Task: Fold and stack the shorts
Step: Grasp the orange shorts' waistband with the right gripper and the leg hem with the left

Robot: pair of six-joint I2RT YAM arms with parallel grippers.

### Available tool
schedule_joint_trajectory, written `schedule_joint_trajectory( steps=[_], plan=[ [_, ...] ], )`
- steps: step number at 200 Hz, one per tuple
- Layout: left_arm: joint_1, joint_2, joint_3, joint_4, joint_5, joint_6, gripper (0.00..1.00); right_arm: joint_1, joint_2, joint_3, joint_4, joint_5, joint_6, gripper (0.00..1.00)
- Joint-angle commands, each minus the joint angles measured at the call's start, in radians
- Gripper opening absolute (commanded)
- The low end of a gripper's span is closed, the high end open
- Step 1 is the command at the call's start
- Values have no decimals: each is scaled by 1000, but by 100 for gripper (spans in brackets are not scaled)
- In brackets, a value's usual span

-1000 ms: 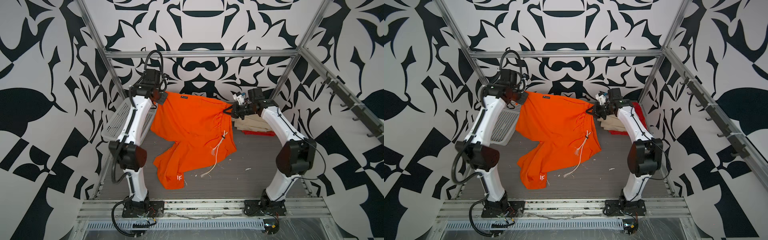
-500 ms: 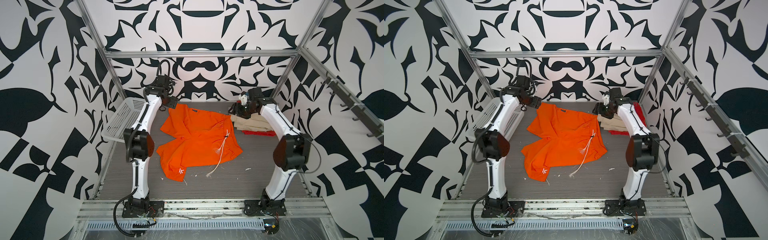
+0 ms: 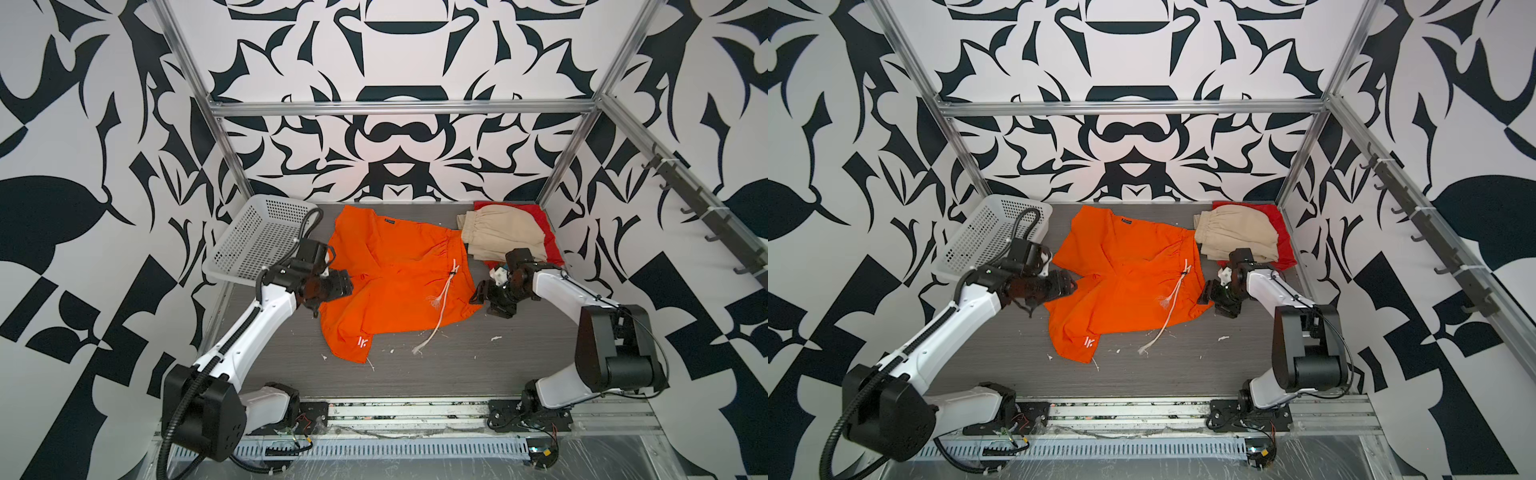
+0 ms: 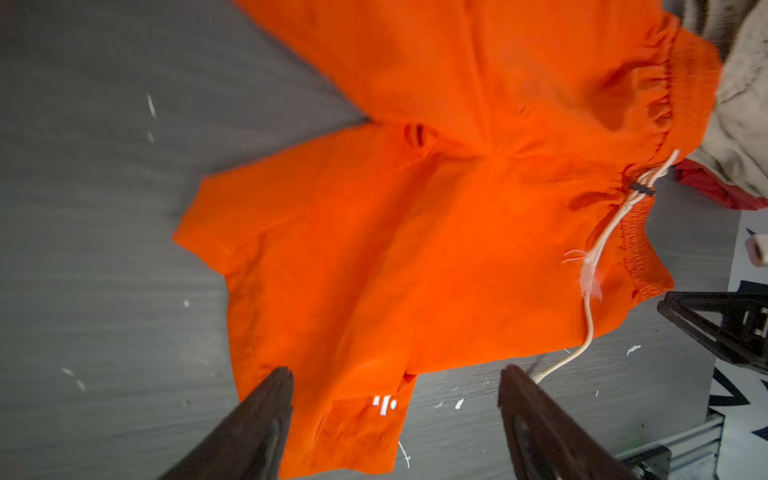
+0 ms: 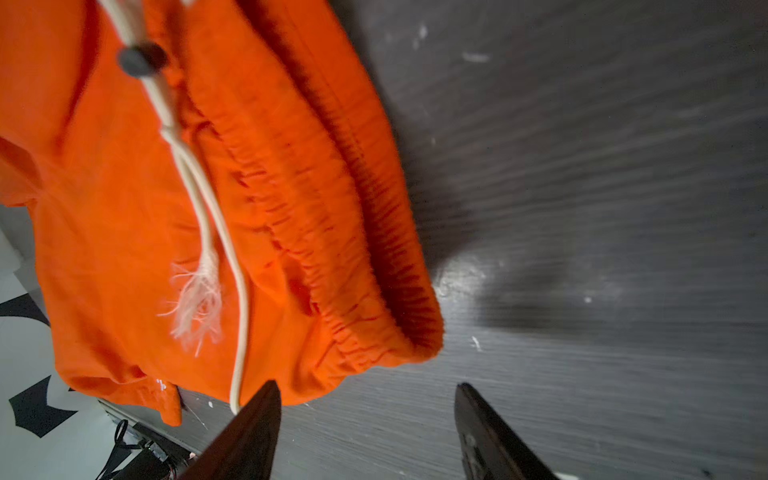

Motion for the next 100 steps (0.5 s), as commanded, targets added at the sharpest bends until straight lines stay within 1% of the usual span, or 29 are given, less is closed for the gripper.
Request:
schedule_joint_trajectory(
  steps=[1, 24, 40, 53, 65, 75, 80, 89, 100],
  plan=[
    [-7, -126, -104, 79, 14, -203, 83, 2, 6, 15, 109, 9, 32, 71],
    [-9, -177, -213, 102, 57, -267, 84, 3, 37, 13, 153, -6, 43, 68],
    [-12, -183, -266, 101, 79, -288, 84, 3, 54, 0, 192, -5, 40, 64],
    [-14, -187, -299, 94, 98, -305, 84, 3, 73, -10, 231, 3, 40, 56],
    [-21, -195, -323, 86, 108, -320, 84, 3, 99, -1, 235, 3, 31, 54],
    [-27, -205, -339, 75, 111, -329, 84, 3, 115, -2, 240, 4, 33, 36],
    [-30, -211, -347, 67, 112, -331, 84, 3, 116, -2, 239, 5, 36, 28],
    [-33, -221, -362, 56, 115, -344, 84, 4, 110, -12, 249, -2, 52, 20],
    [-47, -232, -387, 64, 122, -370, 84, 5, 93, -29, 258, -3, 70, 12]
  ],
)
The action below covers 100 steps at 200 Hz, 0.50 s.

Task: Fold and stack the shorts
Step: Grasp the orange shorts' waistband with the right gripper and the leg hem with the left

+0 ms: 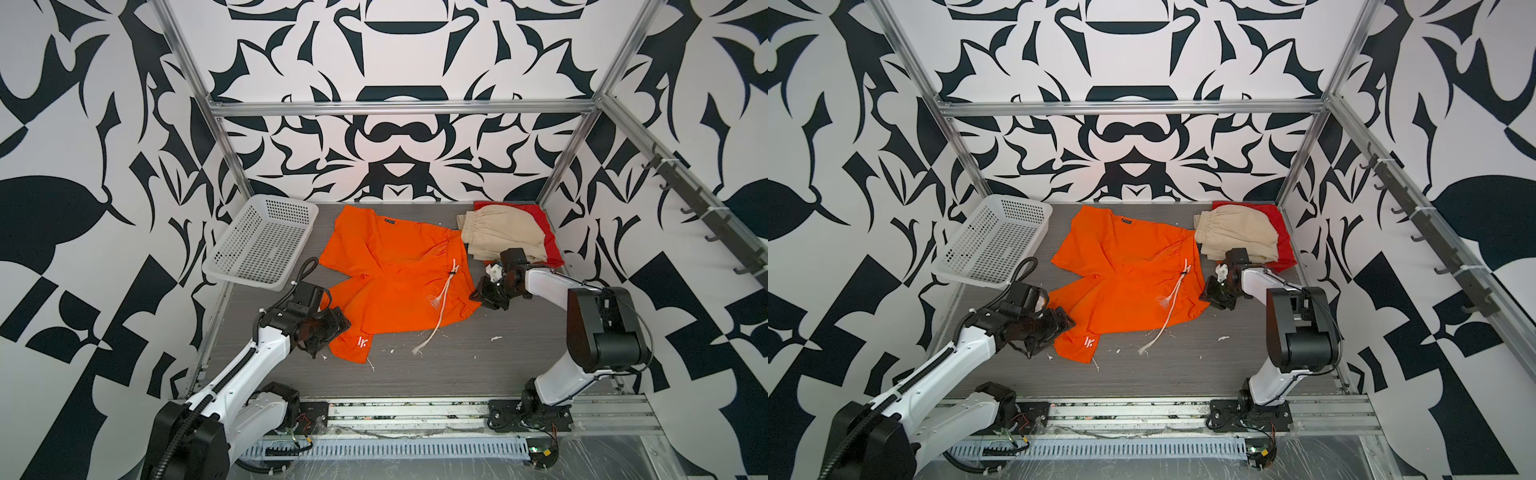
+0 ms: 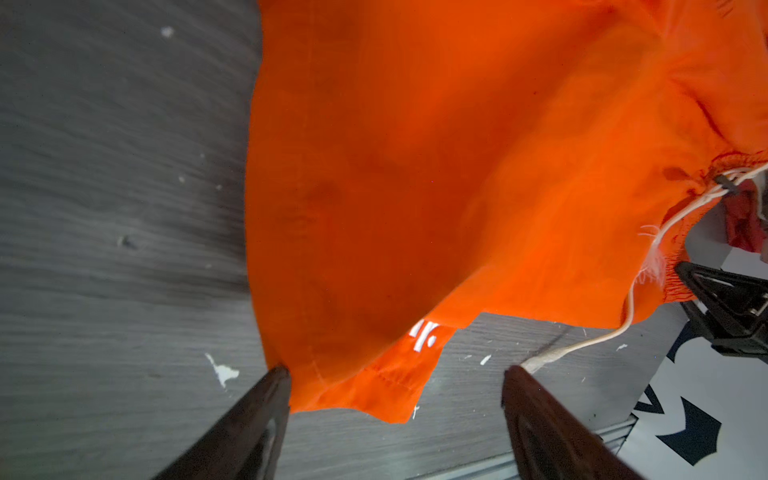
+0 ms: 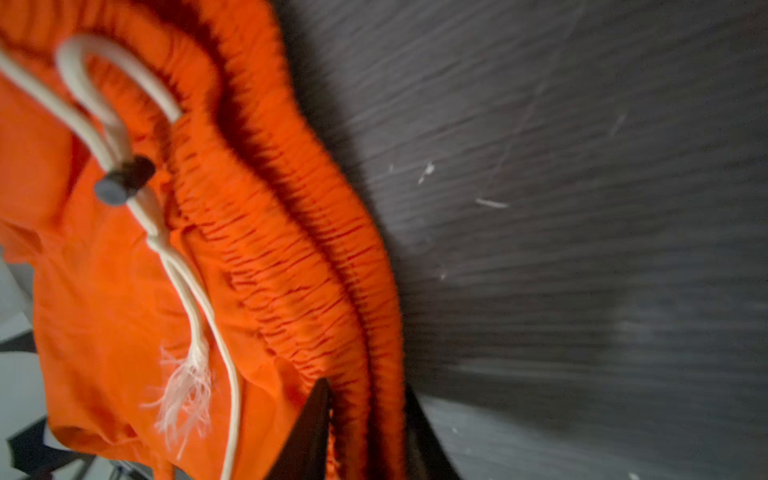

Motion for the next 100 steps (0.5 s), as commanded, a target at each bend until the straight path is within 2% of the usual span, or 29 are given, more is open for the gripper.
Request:
schedule_joint_trajectory(
  steps=[1, 30, 52, 83, 100],
  plan=[
    [-19, -38, -38, -11, 31, -77, 84, 5, -37, -22, 39, -3, 27, 12],
    [-44, -55, -126, 69, 86, -173, 82, 12, -97, -58, 43, 5, 61, 0],
    [-85, -69, -159, 112, 101, -255, 77, 35, -142, -79, 44, 9, 97, 0],
    [-170, -72, -166, 115, 61, -355, 72, 79, -213, -107, 47, 46, 156, 0],
    [-184, -60, -194, 132, 47, -416, 68, 96, -246, -121, 57, 55, 184, 0]
  ],
)
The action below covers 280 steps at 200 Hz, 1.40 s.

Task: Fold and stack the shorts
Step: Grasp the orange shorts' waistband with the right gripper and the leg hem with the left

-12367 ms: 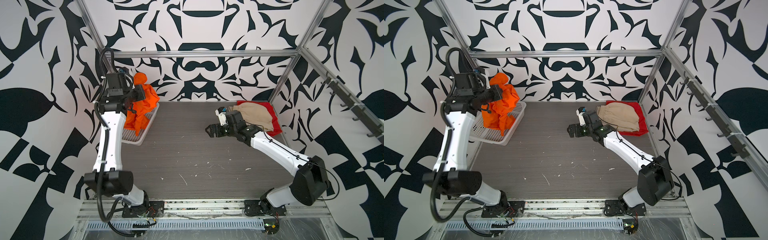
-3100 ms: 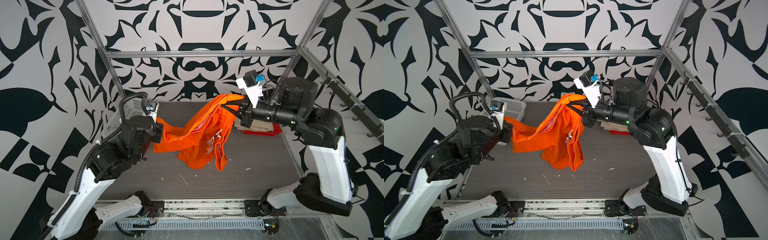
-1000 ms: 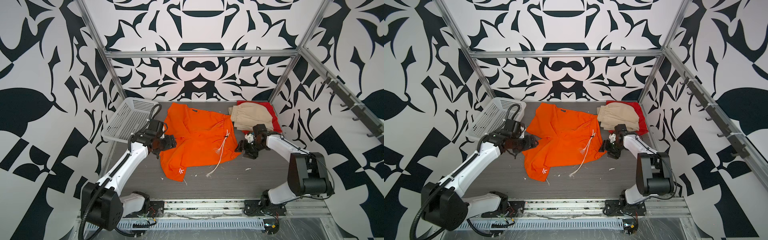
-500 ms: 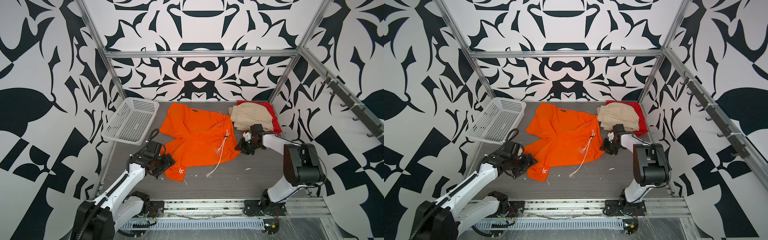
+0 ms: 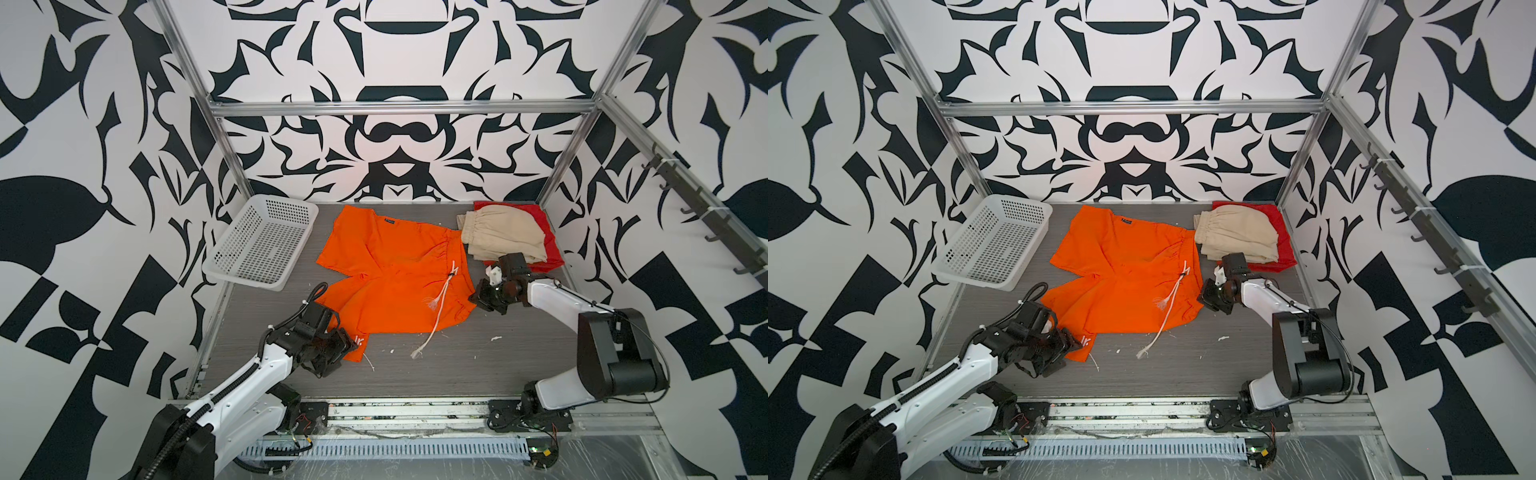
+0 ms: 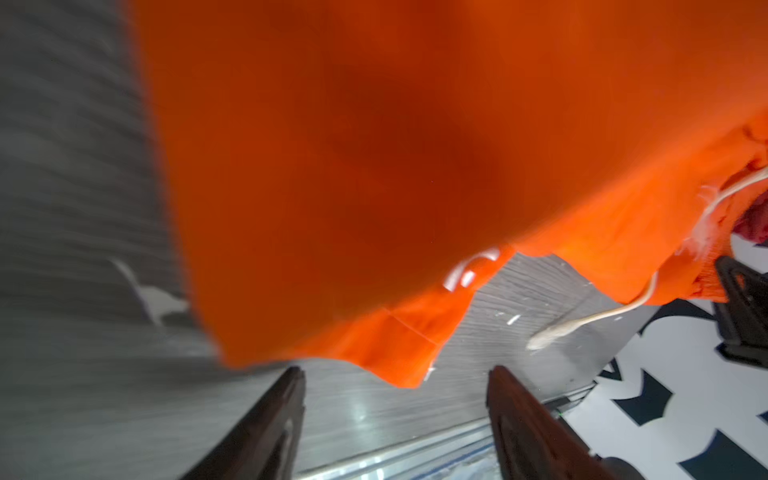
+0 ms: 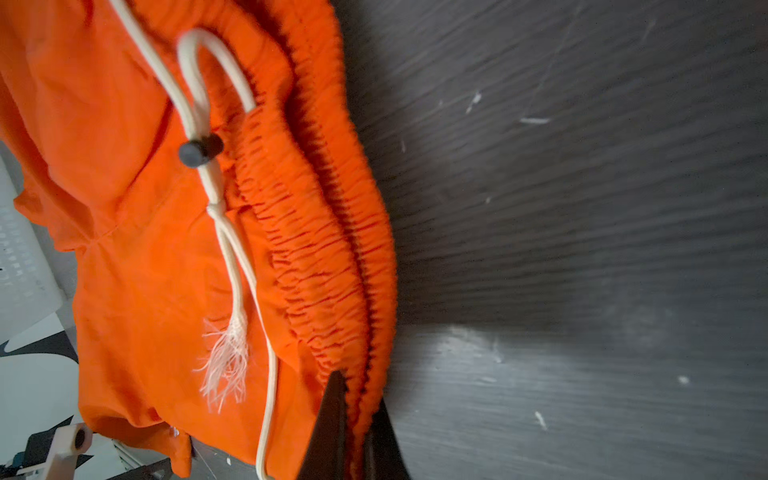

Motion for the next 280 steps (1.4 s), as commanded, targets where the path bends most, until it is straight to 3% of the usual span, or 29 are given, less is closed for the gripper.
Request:
schedule_joint_trajectory(
  steps=[1, 65, 121, 147, 182, 241, 280],
  plan=[
    [-22, 3, -37, 37, -24, -139, 67, 25, -59, -18, 16, 30, 63, 0],
    [-23, -13, -81, 80, -132, -238, 48, 53, -121, -47, -9, 39, 82, 0],
    [-23, 20, -99, 184, -147, -269, 37, 53, -156, -54, -11, 18, 85, 0],
    [-23, 36, -84, 190, -157, -263, 18, 54, -176, -48, -17, 9, 84, 0],
    [-23, 2, -2, 38, -224, -200, 0, 53, -233, -8, -51, 15, 71, 0],
    [-12, -77, 266, -309, -452, -12, 0, 53, -323, 177, -173, 9, 38, 0],
    [89, -60, 458, -508, -497, 217, 0, 53, -348, 335, -298, 5, -8, 0]
  ],
)
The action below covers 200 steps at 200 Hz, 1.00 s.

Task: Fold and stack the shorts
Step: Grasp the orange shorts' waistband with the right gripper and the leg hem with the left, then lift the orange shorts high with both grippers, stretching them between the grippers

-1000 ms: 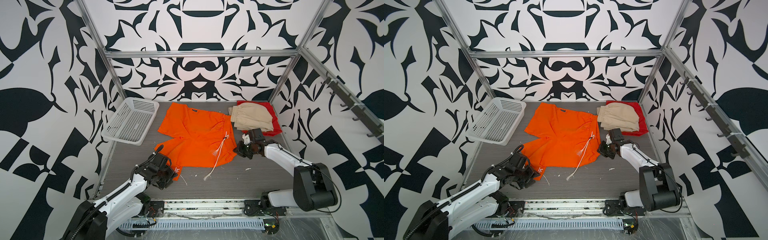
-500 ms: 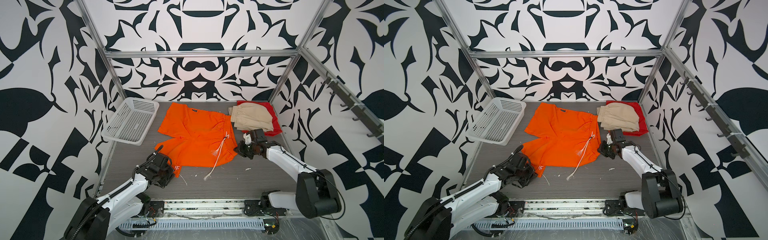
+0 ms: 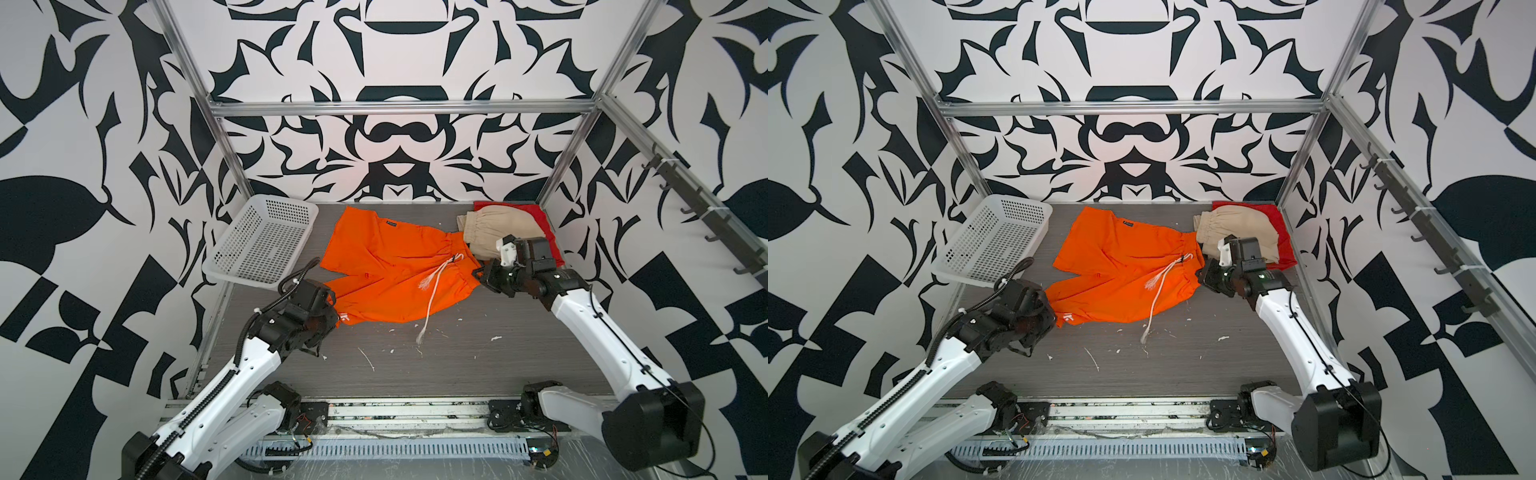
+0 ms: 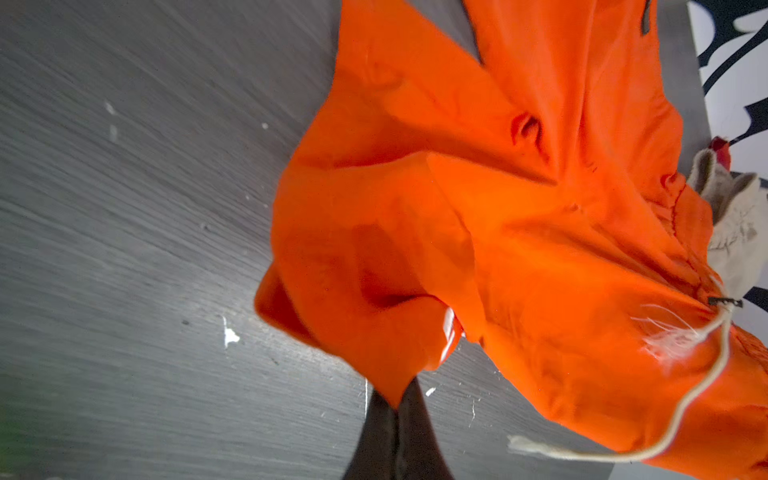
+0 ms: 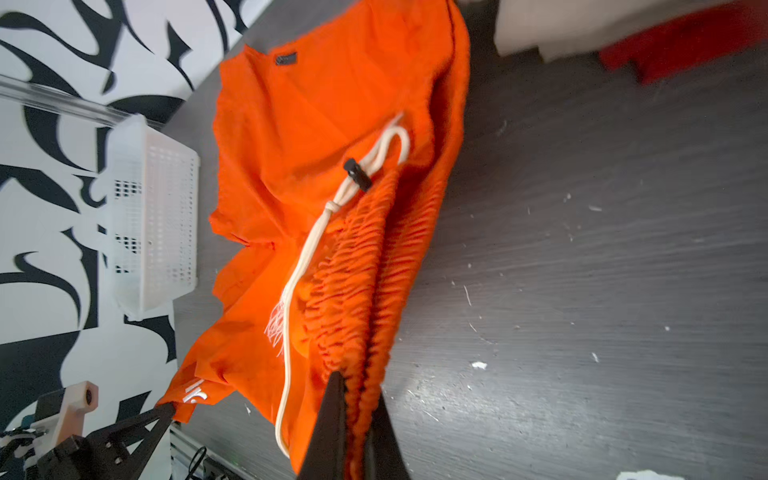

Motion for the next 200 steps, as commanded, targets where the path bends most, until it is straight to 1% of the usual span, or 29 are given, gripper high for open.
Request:
schedule_joint_trajectory(
  steps=[1, 28, 54, 80, 95, 120, 135, 151, 175, 200],
  plan=[
    [62, 6, 96, -230, -81, 186, 0, 1, -33, 110, -95, -9, -45, 0],
    [179, 51, 195, -363, -54, 361, 0, -6, -38, 151, -175, -10, -65, 0],
    [272, 101, 220, -455, -37, 481, 0, -21, -44, 110, -234, 18, -78, 0],
    [301, 128, 226, -522, -70, 519, 0, -32, -44, 42, -262, 54, -78, 0],
    [313, 122, 236, -518, -44, 539, 0, -34, -33, 20, -278, 79, -86, 0],
    [324, 100, 295, -469, 42, 557, 0, -34, -44, 32, -226, -6, -66, 0],
    [330, 118, 374, -460, 49, 565, 0, -34, -49, 97, -208, -16, -60, 0],
    [331, 147, 479, -464, 30, 584, 0, -34, -46, 200, -194, -40, -66, 0],
    [336, 185, 677, -485, -2, 633, 0, -34, -36, 382, -206, -61, -115, 0],
    [340, 223, 917, -543, -47, 689, 0, -34, -21, 572, -250, -80, -161, 0]
  ],
)
